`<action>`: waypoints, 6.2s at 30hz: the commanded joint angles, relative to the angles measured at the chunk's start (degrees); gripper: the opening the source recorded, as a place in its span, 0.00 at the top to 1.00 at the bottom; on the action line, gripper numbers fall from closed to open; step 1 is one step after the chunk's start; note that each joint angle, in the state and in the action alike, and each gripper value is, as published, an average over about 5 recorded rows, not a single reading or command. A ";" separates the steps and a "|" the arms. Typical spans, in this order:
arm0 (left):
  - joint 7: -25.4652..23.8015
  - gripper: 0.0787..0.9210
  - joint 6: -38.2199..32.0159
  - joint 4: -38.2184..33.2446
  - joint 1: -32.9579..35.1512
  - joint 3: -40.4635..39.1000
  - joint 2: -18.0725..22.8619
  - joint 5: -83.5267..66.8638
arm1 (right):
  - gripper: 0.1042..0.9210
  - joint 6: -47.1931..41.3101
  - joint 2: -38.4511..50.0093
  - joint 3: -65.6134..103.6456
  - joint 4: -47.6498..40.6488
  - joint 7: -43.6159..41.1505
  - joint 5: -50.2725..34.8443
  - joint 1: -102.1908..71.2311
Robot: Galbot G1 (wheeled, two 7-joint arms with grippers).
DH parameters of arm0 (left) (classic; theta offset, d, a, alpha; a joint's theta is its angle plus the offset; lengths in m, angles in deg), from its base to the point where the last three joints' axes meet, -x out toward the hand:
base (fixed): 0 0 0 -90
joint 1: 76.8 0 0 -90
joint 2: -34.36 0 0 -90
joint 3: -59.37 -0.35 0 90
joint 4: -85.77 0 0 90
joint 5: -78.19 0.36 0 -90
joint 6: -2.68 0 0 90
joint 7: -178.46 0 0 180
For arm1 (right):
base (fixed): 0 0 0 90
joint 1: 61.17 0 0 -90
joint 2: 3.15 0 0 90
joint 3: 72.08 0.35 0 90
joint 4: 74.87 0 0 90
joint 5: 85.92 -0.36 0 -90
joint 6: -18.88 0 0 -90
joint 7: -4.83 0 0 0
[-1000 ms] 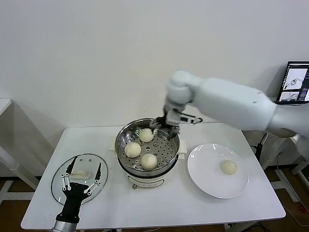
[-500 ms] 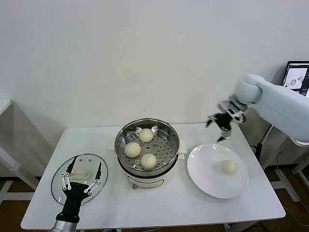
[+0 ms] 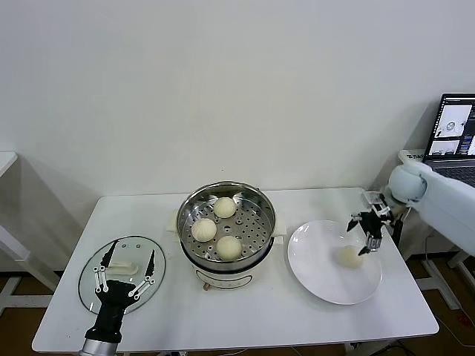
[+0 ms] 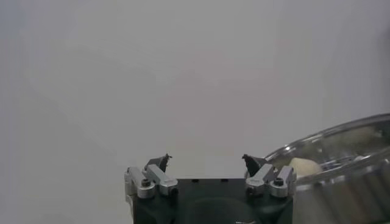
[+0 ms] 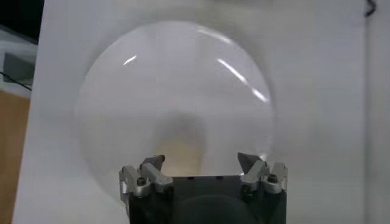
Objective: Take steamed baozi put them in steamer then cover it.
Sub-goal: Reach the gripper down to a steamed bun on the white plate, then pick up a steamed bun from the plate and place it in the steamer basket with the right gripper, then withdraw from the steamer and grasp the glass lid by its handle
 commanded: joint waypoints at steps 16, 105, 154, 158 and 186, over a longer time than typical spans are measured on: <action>0.20 0.12 -0.30 0.04 0.22 0.49 0.39 1.33 | 0.13 -0.54 -3.21 5.32 -4.61 5.45 4.66 -8.51; 1.61 0.12 -0.44 -0.47 -1.25 0.64 -0.41 0.06 | 0.14 -6.90 -38.99 -30.71 -1.18 0.31 -19.52 25.82; 9.58 0.12 7.88 12.17 -8.48 4.25 -5.54 36.63 | 0.12 21.49 -11.14 73.21 24.85 81.35 -18.38 -68.15; 9.58 0.12 6.29 18.65 -8.16 5.80 -7.08 43.82 | 0.12 22.64 -18.78 78.21 24.27 80.05 -14.80 -73.04; 18.59 0.12 -3.95 37.05 -14.68 10.55 -4.53 64.17 | 0.12 25.42 -32.61 80.41 22.20 77.11 -6.28 -77.84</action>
